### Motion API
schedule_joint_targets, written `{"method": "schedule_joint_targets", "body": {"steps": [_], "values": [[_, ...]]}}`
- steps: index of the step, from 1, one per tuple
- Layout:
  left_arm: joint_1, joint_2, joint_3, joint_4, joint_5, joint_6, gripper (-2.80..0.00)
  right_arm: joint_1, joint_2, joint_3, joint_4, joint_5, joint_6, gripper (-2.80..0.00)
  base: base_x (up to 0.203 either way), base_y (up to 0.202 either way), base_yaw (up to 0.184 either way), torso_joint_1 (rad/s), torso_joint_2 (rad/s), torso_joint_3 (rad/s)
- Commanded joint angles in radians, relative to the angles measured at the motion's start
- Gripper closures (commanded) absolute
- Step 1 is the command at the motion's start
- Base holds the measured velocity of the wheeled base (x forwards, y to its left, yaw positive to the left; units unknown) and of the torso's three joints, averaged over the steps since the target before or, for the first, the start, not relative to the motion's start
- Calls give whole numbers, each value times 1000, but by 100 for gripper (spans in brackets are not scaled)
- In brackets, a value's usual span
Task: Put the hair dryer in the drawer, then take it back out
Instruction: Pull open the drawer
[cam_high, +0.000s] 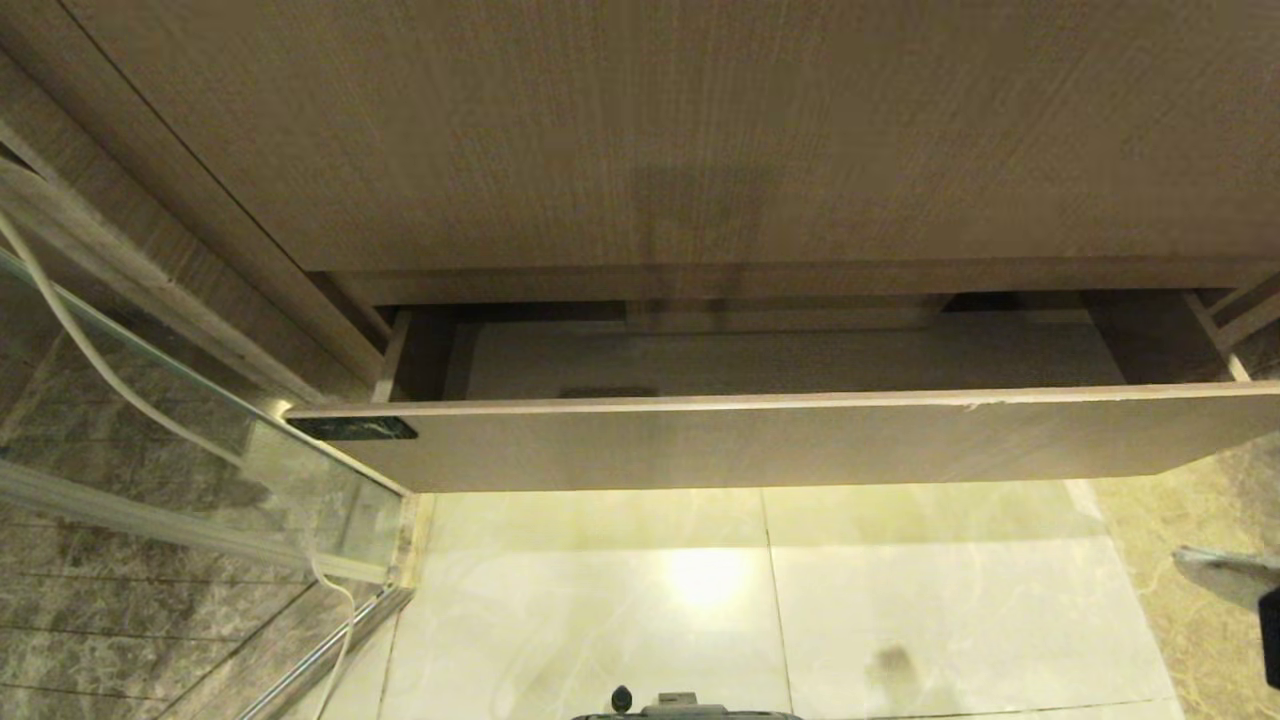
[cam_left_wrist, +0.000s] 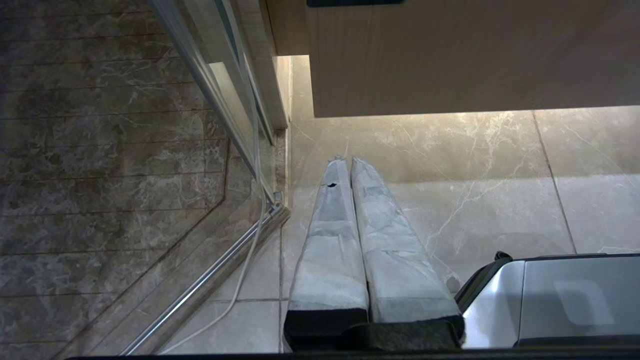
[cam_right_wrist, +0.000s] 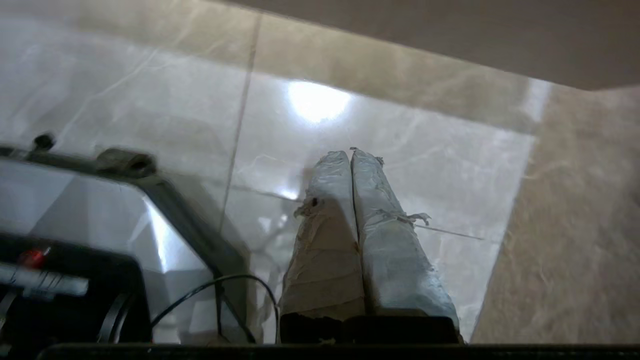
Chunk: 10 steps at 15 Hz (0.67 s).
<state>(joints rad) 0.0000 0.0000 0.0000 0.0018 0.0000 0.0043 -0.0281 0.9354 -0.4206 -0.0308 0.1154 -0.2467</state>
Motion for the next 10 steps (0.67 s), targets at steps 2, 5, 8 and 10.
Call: {"method": "schedule_joint_targets", "body": {"steps": [2, 5, 8, 10], "values": [[0, -2, 0, 0, 0, 0, 0, 7, -324, 197, -45, -113, 80, 0, 0, 0, 0, 0, 0, 0], [0, 0, 0, 0, 0, 0, 0, 35, -515, 293, -33, -146, 141, 0, 0, 0, 0, 0, 0, 0], [0, 0, 0, 0, 0, -1, 0, 41, -711, 332, 45, -145, 176, 0, 0, 0, 0, 0, 0, 0], [0, 0, 0, 0, 0, -1, 0, 40, -849, 334, 137, -142, 185, 0, 0, 0, 0, 0, 0, 0]]}}
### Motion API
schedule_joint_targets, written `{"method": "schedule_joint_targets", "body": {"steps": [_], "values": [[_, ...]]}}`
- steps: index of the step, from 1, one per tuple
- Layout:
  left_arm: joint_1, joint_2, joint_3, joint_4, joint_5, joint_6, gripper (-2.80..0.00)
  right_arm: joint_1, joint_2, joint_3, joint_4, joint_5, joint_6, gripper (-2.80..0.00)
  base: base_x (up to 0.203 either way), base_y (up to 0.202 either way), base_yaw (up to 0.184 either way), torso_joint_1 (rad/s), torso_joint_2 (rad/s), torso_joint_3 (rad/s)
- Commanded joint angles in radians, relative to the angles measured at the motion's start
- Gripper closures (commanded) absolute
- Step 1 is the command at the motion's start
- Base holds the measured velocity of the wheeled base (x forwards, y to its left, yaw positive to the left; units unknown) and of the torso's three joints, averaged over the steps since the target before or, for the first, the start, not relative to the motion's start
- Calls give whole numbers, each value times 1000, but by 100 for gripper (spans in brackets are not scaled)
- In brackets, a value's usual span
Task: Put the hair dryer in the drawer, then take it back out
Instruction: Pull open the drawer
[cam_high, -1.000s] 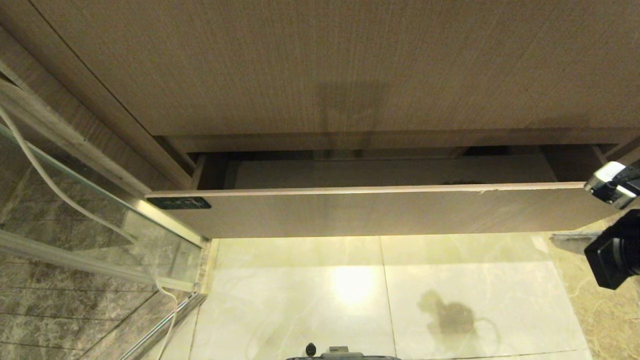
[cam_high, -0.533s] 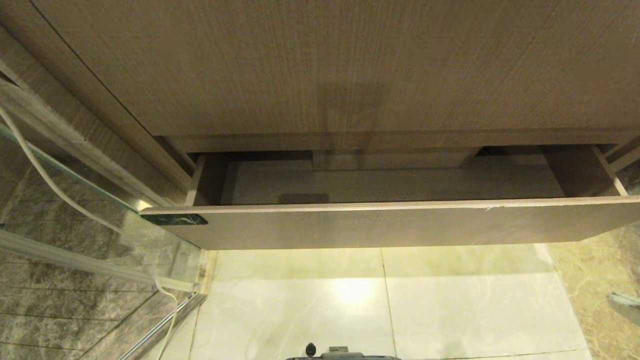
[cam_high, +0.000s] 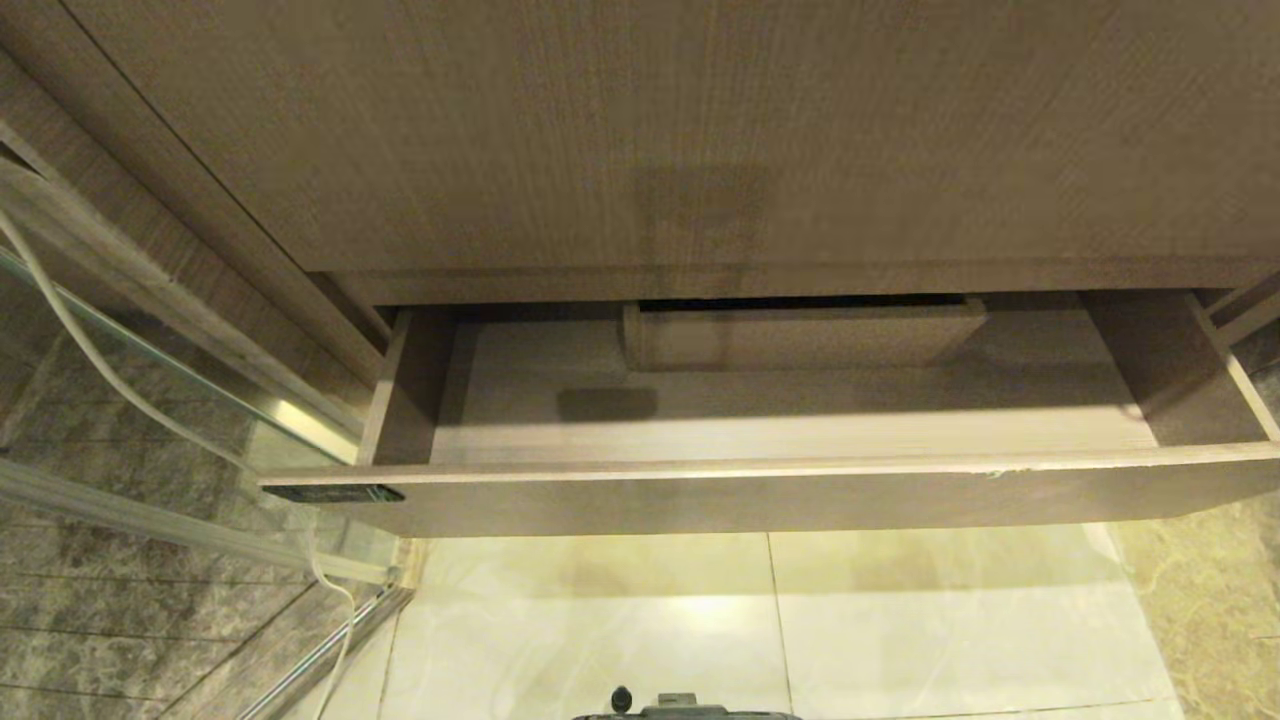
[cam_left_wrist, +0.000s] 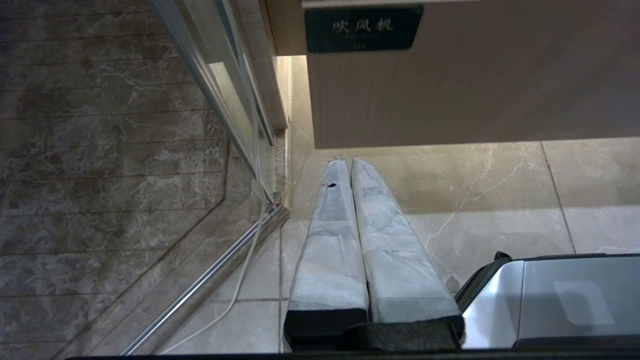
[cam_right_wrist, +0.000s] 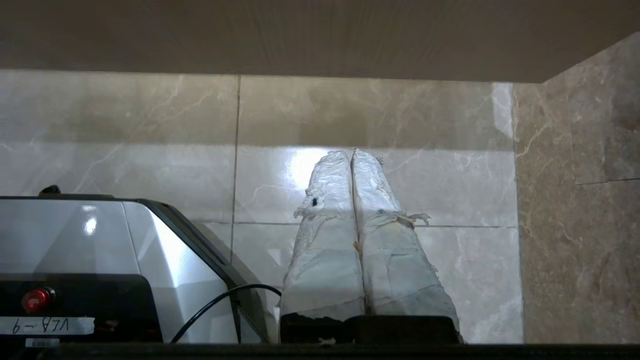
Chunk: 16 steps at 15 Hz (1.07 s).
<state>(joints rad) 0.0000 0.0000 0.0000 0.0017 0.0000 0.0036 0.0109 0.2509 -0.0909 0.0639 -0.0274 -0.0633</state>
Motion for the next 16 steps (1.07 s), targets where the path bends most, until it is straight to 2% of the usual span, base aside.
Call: {"method": "schedule_joint_targets", "body": {"steps": [1, 10, 14, 16], "values": [[0, 0, 2, 0, 0, 0, 0, 0, -221, 3, 73, 3, 5, 0, 0, 0, 0, 0, 0, 0], [0, 0, 2, 0, 0, -1, 0, -2, -252, 29, 100, 11, 77, 0, 0, 0, 0, 0, 0, 0], [0, 0, 0, 0, 0, 0, 0, -2, -254, 82, -60, 14, 70, 0, 0, 0, 0, 0, 0, 0], [0, -2, 0, 0, 0, 0, 0, -2, -254, 92, -78, 15, 68, 0, 0, 0, 0, 0, 0, 0]]}}
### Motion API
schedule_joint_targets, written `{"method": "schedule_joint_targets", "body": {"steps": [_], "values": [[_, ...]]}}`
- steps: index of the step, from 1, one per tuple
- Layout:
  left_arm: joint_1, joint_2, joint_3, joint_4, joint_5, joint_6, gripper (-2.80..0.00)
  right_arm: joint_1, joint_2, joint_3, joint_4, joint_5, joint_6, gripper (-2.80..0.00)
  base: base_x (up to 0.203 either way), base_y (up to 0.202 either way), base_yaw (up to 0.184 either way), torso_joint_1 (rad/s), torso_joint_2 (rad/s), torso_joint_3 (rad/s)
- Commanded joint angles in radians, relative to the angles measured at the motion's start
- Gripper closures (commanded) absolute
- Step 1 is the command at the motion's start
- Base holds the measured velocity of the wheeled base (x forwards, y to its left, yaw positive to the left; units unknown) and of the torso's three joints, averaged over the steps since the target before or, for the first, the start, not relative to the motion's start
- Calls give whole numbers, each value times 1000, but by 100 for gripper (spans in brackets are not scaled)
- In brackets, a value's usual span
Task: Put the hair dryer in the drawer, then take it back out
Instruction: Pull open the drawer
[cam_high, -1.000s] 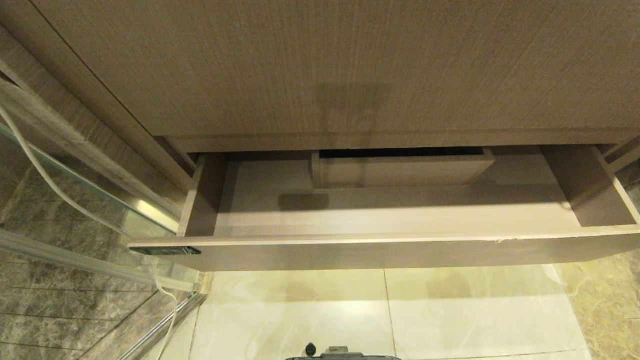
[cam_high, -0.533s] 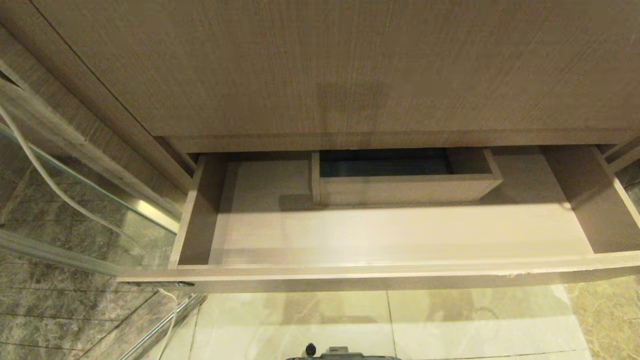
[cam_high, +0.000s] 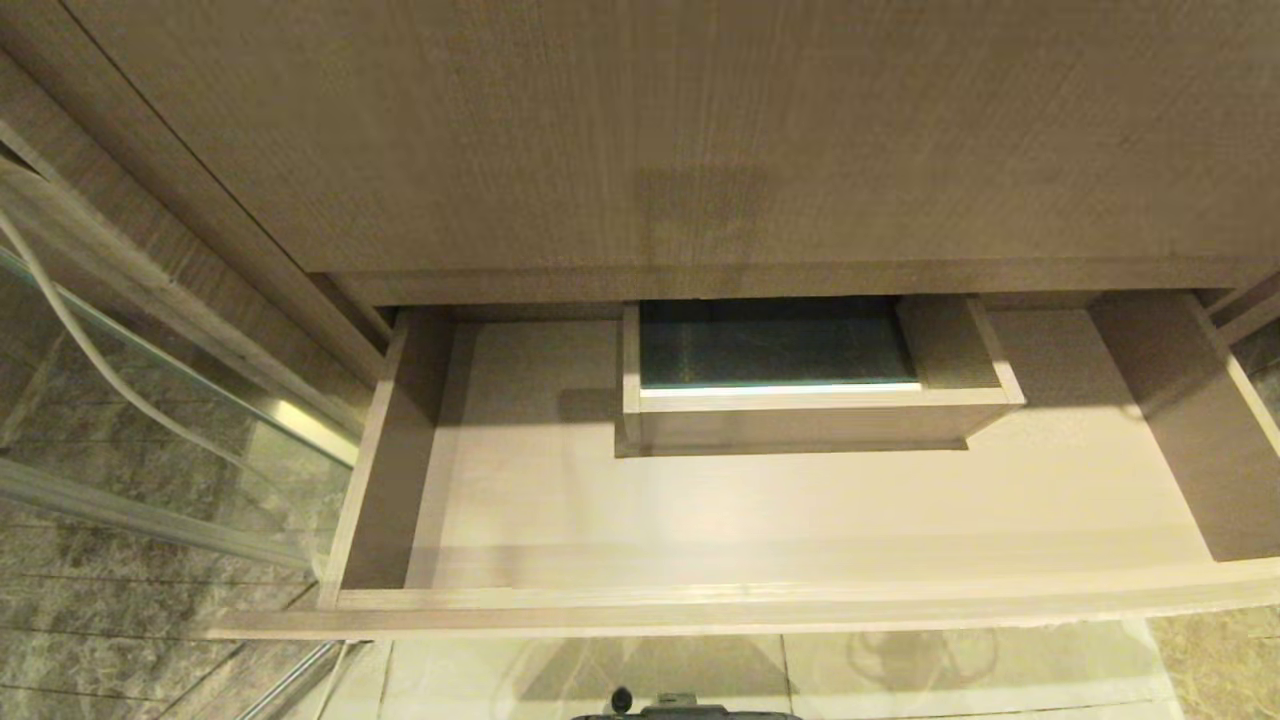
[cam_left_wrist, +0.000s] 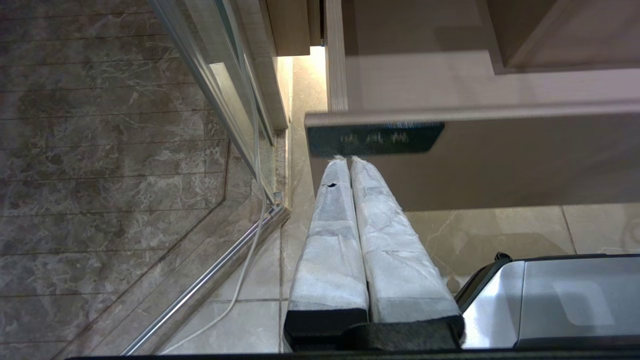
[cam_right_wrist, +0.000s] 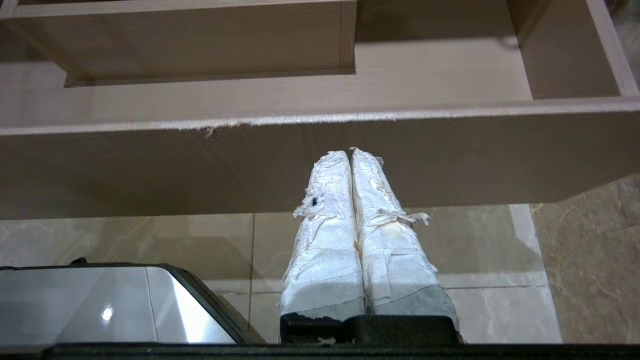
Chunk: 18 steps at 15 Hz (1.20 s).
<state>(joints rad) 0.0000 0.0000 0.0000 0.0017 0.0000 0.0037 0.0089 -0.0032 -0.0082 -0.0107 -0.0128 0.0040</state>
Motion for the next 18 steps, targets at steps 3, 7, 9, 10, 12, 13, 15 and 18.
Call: {"method": "schedule_joint_targets", "body": {"steps": [3, 7, 9, 10, 12, 13, 15, 18], "values": [[0, 0, 1, 0, 0, 0, 0, 0, 0, 10, -5, -1, 10, 0, 0, 0, 0, 0, 0, 0], [0, 0, 1, 0, 0, 0, 0, 0, 0, 9, -2, 0, 3, 0, 0, 0, 0, 0, 0, 0], [0, 0, 1, 0, 0, -1, 0, 0, 2, 8, -2, -3, 27, 0, 0, 0, 0, 0, 0, 0], [0, 0, 1, 0, 0, -1, 0, 0, 2, 8, 0, -3, 31, 0, 0, 0, 0, 0, 0, 0], [0, -1, 1, 0, 0, 0, 0, 0, 2, 8, 3, -3, 30, 0, 0, 0, 0, 0, 0, 0], [0, -1, 1, 0, 0, 0, 0, 0, 2, 8, 3, -3, 30, 0, 0, 0, 0, 0, 0, 0], [0, 0, 0, 0, 0, -1, 0, 0, 2, 8, 3, -3, 30, 0, 0, 0, 0, 0, 0, 0], [0, 0, 1, 0, 0, -1, 0, 0, 2, 8, 2, -3, 28, 0, 0, 0, 0, 0, 0, 0]]}}
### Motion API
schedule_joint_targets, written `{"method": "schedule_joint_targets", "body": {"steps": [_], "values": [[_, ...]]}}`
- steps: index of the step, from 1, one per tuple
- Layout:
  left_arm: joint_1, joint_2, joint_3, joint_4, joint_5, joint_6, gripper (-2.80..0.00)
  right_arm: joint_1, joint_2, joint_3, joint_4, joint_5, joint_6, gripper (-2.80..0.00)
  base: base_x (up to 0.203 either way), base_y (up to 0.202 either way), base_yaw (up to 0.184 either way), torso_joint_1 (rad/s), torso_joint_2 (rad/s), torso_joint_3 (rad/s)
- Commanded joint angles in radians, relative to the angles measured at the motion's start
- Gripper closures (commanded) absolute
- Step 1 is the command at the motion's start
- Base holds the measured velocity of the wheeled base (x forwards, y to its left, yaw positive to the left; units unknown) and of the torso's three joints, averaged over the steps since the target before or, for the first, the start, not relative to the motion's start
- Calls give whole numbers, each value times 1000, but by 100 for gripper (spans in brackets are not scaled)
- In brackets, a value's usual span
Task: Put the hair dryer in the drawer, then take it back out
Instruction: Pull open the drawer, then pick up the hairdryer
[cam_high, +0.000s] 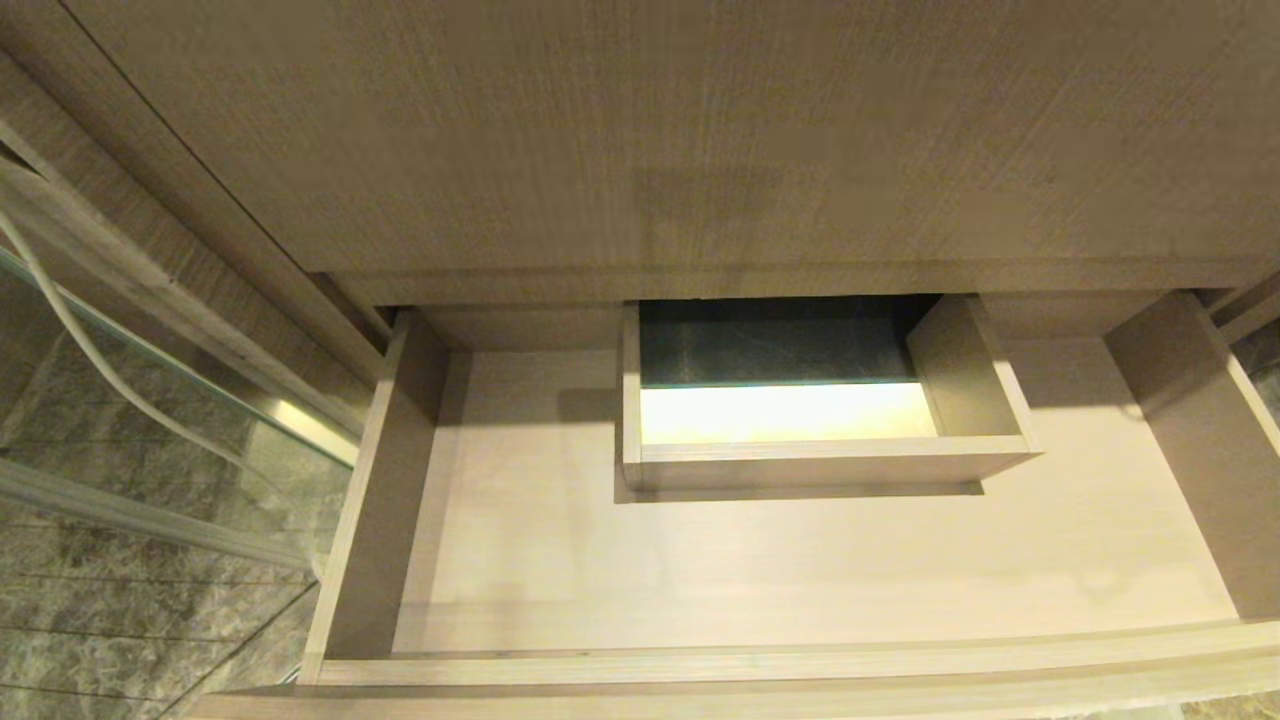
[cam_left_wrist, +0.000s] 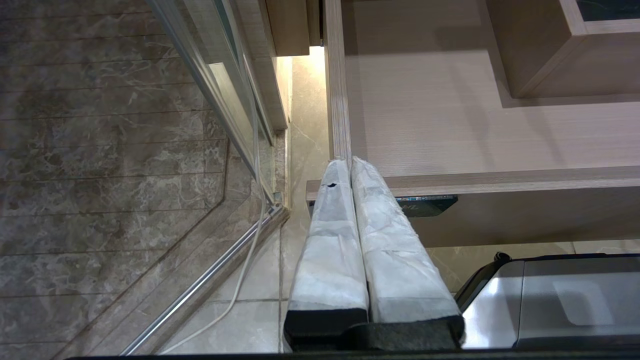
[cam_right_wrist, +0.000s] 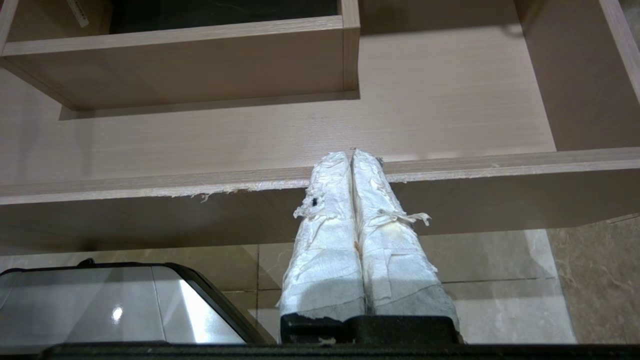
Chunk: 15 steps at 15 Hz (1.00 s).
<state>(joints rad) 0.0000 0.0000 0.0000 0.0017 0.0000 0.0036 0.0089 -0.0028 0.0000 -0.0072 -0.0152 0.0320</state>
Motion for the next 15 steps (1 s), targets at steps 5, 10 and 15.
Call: {"method": "schedule_joint_targets", "body": {"steps": [5, 10, 15], "values": [[0, 0, 1, 0, 0, 0, 0, 0, 1, 0, 0, 0, 1, 0, 0, 0, 0, 0, 0, 0], [0, 0, 2, 0, 0, 1, 0, 0, 1, 0, 1, 0, -8, 0, 0, 0, 0, 0, 0, 0], [0, 0, 0, 3, 0, 9, 0, 0, 1, 0, 3, 3, -12, 0, 0, 0, 0, 0, 0, 0]]}}
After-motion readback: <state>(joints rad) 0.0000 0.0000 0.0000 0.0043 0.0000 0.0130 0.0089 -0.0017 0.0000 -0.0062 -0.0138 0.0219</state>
